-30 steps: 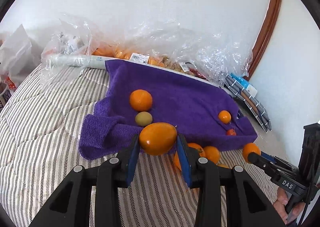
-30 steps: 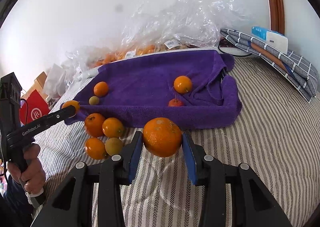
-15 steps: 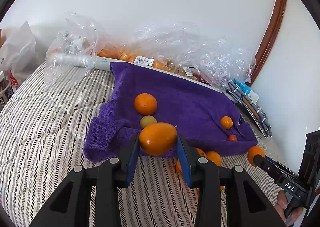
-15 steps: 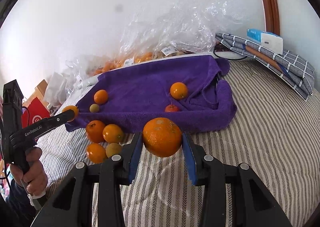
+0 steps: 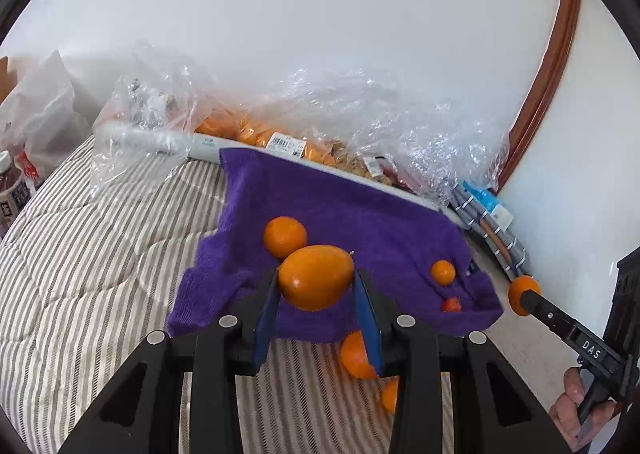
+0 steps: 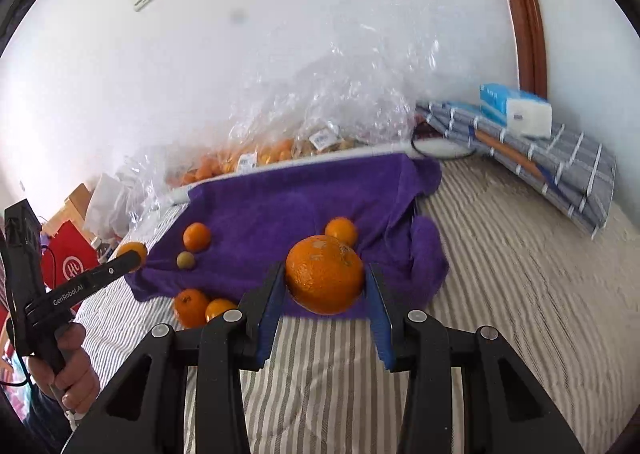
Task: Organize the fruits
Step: 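Carry the large orange in the right tool while the left grasps an orange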
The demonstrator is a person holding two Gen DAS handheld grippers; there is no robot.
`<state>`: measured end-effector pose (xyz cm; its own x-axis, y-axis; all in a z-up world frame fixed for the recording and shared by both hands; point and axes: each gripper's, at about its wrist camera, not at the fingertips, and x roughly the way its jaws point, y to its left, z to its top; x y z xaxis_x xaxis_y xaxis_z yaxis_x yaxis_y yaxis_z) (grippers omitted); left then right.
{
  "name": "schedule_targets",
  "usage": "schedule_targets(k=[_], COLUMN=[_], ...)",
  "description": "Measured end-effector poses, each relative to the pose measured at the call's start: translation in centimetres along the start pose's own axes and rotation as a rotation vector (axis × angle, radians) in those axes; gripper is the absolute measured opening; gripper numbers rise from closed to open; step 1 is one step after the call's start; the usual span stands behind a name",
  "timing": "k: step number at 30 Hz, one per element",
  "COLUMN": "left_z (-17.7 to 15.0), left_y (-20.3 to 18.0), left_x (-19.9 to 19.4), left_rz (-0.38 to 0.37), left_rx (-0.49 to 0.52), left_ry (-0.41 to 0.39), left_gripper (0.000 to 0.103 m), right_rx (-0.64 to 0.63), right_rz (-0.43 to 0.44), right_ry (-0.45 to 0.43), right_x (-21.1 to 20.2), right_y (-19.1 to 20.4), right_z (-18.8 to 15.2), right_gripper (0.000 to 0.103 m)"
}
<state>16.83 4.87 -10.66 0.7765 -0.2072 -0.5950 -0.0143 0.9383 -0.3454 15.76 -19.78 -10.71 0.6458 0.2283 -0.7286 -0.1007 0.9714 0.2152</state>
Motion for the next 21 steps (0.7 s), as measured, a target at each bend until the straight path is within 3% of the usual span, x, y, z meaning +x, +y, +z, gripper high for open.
schedule_targets(k=[4,9,21], left_z=[1.7,2.9,1.5], left_y=[-1.0,-1.1,-0.8], left_x=[0.8,3.4,6.4], left_rz=[0.019,0.022,0.039], left_rx=[0.023,-0.021,-0.024], left_ry=[-0.031,-0.011,0.046], left_gripper=[0.035,0.035,0.035], right_rx=[-0.036,-0.059,-0.059], right_rz=[0.0,-0.007,-0.04], right_ry=[-0.029,-0.024,0.061], right_x=[0.5,3.0,7.4], right_y=[0.7,0.9,-0.1], right_z=[2.1,3.7,2.4], right_gripper=[0.04,0.04,0.04])
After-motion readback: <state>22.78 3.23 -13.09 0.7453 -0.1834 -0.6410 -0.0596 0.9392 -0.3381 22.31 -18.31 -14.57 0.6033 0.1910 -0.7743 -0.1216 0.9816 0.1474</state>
